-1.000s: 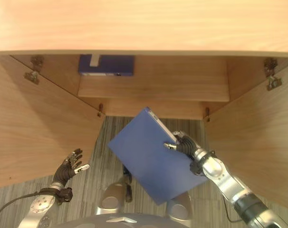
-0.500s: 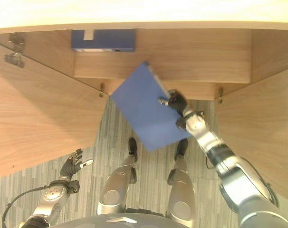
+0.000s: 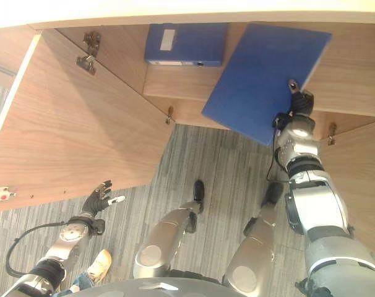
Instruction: Put the empty folder in the office cabinet
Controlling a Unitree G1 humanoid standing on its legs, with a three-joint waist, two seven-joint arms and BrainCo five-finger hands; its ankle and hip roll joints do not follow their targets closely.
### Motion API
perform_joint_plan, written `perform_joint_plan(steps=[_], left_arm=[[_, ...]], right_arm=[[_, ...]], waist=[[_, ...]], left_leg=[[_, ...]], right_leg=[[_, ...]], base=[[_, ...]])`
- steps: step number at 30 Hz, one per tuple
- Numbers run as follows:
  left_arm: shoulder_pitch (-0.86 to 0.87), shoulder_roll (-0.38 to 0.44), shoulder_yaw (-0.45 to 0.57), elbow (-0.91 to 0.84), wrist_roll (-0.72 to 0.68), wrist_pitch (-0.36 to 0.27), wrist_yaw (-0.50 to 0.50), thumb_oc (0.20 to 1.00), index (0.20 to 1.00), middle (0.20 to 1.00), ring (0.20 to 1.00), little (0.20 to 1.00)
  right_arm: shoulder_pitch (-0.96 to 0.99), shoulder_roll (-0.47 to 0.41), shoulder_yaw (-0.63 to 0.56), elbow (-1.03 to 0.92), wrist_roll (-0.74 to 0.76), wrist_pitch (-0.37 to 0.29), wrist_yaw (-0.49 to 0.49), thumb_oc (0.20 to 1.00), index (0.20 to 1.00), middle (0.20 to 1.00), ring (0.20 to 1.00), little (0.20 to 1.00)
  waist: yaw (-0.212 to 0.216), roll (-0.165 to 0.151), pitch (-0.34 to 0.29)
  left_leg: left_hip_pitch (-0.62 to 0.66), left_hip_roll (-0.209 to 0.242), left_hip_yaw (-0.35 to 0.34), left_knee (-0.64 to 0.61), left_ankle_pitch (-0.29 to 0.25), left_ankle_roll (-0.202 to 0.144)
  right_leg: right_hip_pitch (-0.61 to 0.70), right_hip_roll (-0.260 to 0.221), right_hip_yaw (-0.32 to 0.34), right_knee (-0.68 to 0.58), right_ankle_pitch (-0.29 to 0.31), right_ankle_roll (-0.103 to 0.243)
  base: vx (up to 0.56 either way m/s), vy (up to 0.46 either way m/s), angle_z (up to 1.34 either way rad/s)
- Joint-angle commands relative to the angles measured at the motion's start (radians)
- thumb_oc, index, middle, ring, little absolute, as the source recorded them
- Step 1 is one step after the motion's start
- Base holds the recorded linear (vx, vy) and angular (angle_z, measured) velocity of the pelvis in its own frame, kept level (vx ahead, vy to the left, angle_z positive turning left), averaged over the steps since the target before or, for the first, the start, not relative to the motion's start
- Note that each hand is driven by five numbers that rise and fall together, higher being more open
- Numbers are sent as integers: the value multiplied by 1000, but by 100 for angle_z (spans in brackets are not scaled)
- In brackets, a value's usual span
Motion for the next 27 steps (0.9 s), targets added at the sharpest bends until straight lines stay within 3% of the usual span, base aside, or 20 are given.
perform_joint_plan(steps=[1, 5, 8, 16, 19, 20, 27], left_arm=[[78, 76, -44, -31, 0, -21, 7, 1000, 1000, 1000, 1000, 1000], [62, 55, -85, -1, 41, -21, 17, 1000, 1000, 1000, 1000, 1000], [77, 40, -100, 6, 53, -28, 29, 1000, 1000, 1000, 1000, 1000], [55, 2, -143, 25, 61, -24, 68, 1000, 1000, 1000, 1000, 1000], [34, -6, -173, 32, 68, -23, 96, 1000, 1000, 1000, 1000, 1000], [19, -23, -201, 38, 76, -26, 124, 1000, 1000, 1000, 1000, 1000], [-8, -51, -254, 51, 99, -46, 161, 1000, 1000, 1000, 1000, 1000]], right_arm=[[12, -53, 7, -35, 103, -73, -26, 200, 200, 200, 200, 200], [21, -46, -48, -8, 135, -107, -91, 200, 200, 200, 200, 200], [-5, -24, -15, 13, 103, -101, -113, 200, 200, 200, 200, 200], [-122, 63, 60, 117, 79, -75, -167, 200, 200, 200, 200, 200], [-161, 111, 42, 138, 89, -105, -244, 200, 200, 200, 200, 200], [-166, 171, 19, 118, 47, -156, -345, 200, 200, 200, 200, 200], [-185, 281, -20, 124, 78, -216, -439, 200, 200, 200, 200, 200]], waist=[[12, -40, -52], [9, -52, -72], [5, -31, -86], [7, -16, -89], [10, -8, -85], [17, 0, -86], [45, 12, -96]], left_leg=[[55, 57, -87, 78, -158, -115], [35, 70, -140, 109, -176, -145], [27, 103, -164, 74, -154, -162], [67, 167, -142, -50, -90, -186], [67, 177, -138, -74, -76, -185], [69, 180, -137, -92, -70, -183], [65, 174, -142, -104, -68, -178]], right_leg=[[-36, -35, 38, -26, 73, 59], [4, -37, 35, -33, 136, 72], [5, -6, 20, -21, 132, 61], [-18, 57, 23, -3, 99, 39], [-29, 71, 27, 2, 88, 32], [-33, 78, 28, 2, 82, 29], [-25, 76, 16, -9, 78, 29]], base=[[134, -157, 37], [120, -294, 80], [128, -223, 35], [86, -74, -14], [37, -14, 0], [36, -5, 14], [4, 3, 4]])
